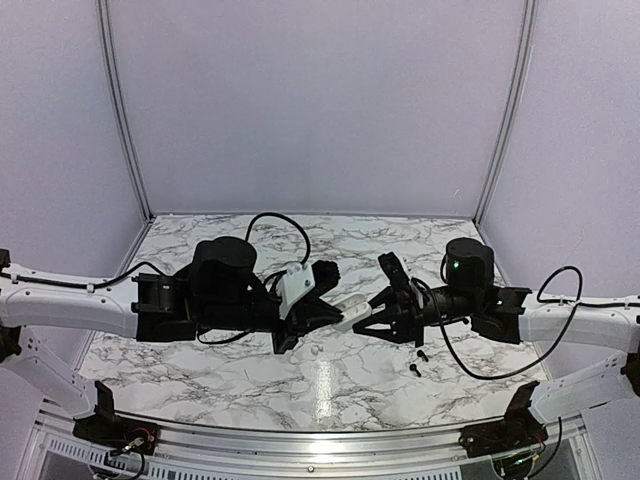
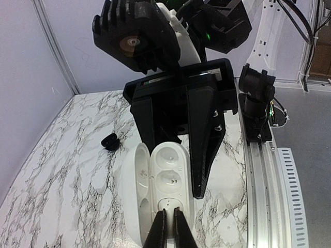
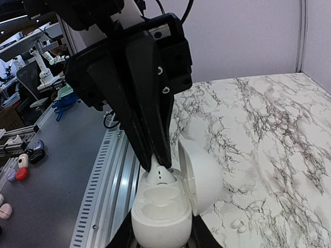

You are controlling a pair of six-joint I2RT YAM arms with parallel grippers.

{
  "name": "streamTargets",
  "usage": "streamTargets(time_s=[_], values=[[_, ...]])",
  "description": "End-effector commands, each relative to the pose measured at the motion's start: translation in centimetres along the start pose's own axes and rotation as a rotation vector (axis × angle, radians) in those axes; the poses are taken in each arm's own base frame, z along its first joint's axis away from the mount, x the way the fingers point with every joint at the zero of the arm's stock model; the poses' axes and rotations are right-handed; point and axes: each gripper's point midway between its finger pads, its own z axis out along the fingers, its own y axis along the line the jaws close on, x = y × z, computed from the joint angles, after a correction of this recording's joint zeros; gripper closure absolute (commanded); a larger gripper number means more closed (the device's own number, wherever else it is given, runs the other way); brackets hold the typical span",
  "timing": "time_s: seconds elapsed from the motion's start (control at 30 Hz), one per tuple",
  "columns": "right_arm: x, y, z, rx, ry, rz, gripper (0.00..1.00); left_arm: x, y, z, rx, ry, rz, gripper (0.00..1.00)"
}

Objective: Insert the wireless bluetooth earbuds into the charging case
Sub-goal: Insert the left earbud into the left side groove of the charging case.

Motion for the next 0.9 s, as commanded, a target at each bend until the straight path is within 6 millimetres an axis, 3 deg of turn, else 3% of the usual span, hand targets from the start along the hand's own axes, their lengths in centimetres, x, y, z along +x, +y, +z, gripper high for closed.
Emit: streamTargets(time_s=[0.0,0.37,0.53,0.87], values=[[-3.2,0.3,0.0,-0.004,-0.080,-0.092,1.00,2.5,-2.0,1.1,0.070,0.105,0.010,1.00],[-2.4,0.2,-0.1,0.005,-0.065,-0.081,1.00,0.8,-1.4,0.2,0.036,0.071,0.002,0.92],[-2.2,0.4,-0.2,0.004,-0.062,-0.079,1.00,0.1,-0.8,-0.1,0.007,0.059,0.002,0.83],[-1.6,0.3,-0.2,0.004,-0.052,-0.069,1.00,-1.7,-0.5,-1.5,-0.007,0.012,0.009,0.78]])
